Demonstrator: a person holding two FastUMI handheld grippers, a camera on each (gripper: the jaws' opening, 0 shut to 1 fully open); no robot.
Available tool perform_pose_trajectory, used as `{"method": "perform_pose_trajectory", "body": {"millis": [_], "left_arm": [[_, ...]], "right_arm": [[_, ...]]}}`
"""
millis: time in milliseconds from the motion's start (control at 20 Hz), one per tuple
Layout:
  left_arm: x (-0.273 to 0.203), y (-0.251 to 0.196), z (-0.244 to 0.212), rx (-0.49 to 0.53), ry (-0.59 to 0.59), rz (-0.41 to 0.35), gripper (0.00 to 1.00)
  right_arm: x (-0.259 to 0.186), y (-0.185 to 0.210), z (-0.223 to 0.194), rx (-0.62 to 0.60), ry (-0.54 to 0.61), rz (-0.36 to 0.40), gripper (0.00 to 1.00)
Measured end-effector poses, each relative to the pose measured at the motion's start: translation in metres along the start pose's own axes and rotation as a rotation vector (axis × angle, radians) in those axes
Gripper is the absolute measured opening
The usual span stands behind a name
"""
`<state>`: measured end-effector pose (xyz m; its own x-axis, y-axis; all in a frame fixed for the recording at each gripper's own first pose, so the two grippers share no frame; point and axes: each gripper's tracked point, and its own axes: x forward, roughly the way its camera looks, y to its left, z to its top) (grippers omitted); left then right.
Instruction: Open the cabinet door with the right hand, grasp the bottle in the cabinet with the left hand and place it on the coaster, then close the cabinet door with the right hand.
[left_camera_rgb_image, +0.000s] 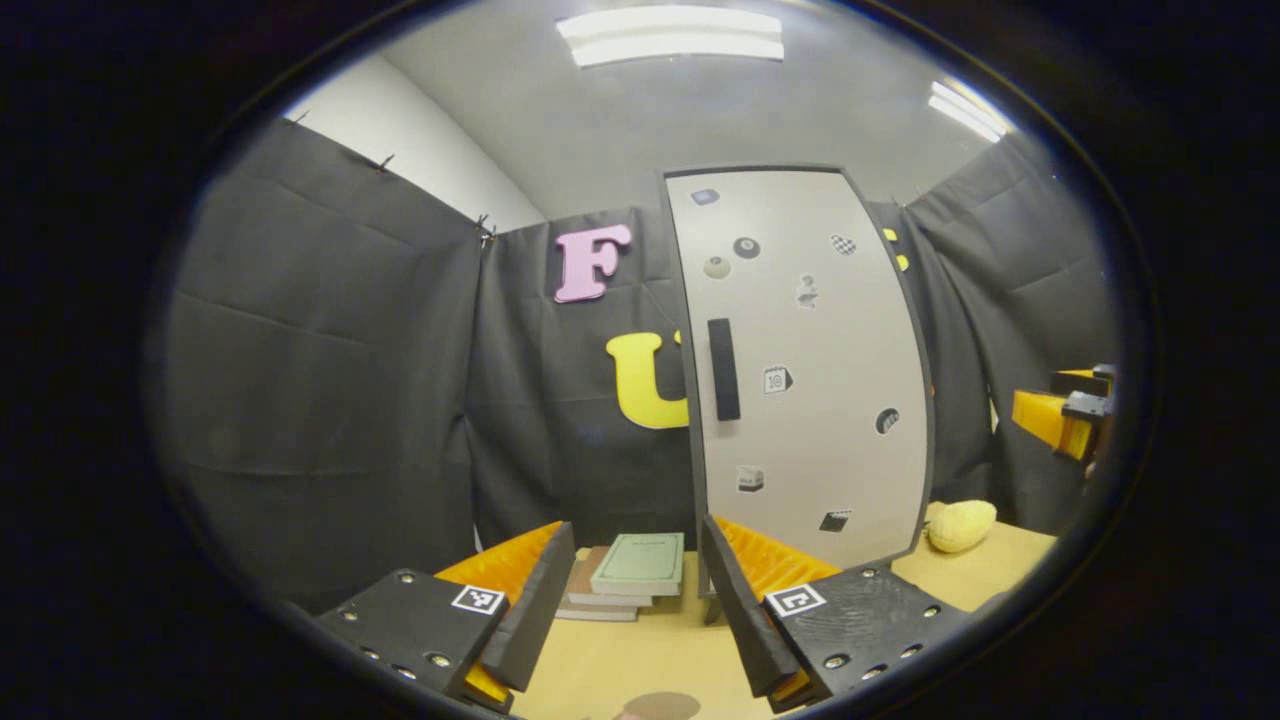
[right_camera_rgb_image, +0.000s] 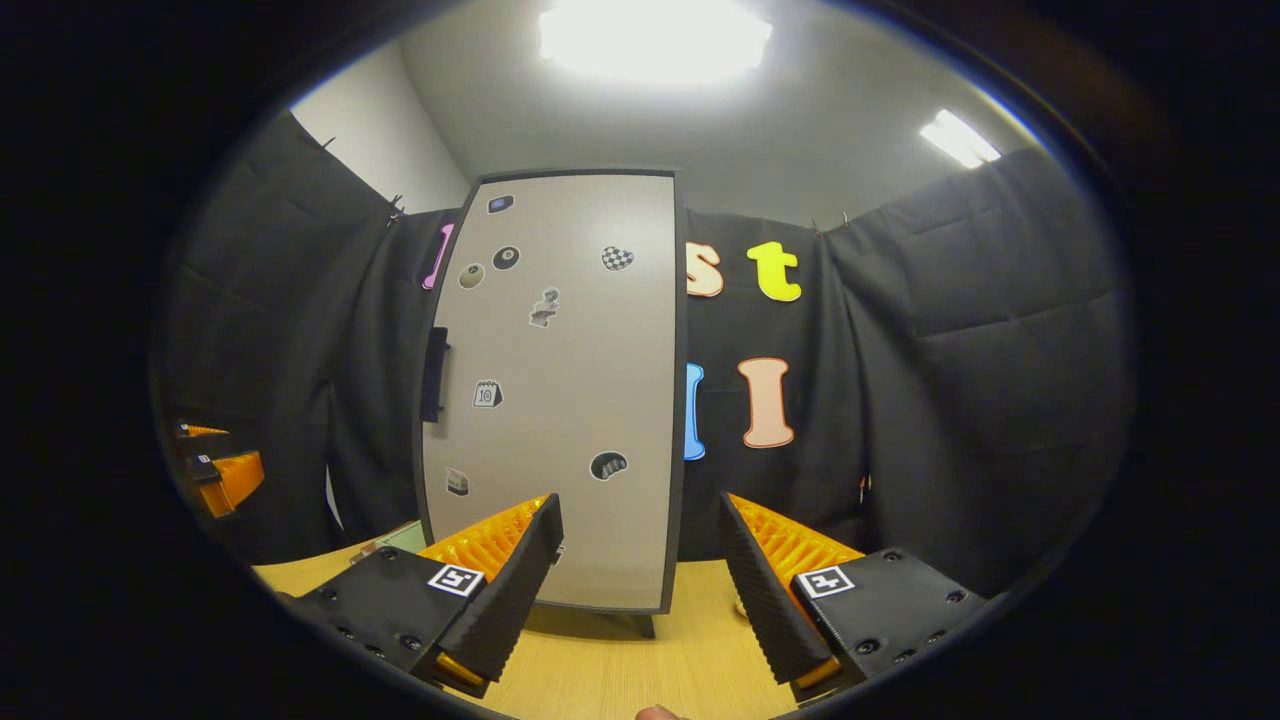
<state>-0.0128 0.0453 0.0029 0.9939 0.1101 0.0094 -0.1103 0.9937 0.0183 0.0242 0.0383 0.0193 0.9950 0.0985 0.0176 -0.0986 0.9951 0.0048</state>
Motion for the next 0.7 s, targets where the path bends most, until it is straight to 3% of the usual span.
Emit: {"method": "perform_pose_trajectory", "body": {"millis": [100, 700], "left_arm": [[-0.005, 0.012, -0.001, 0.011, 0.001, 0.022, 0.76], [-0.045, 0.117, -0.015, 0.063, 0.03, 0.216, 0.79]], "right_arm": [[0.007, 0.012, 0.007, 0.005, -0.003, 0.028, 0.98], [0.068, 0.11, 0.076, 0.039, -0.066, 0.219, 0.98]]}}
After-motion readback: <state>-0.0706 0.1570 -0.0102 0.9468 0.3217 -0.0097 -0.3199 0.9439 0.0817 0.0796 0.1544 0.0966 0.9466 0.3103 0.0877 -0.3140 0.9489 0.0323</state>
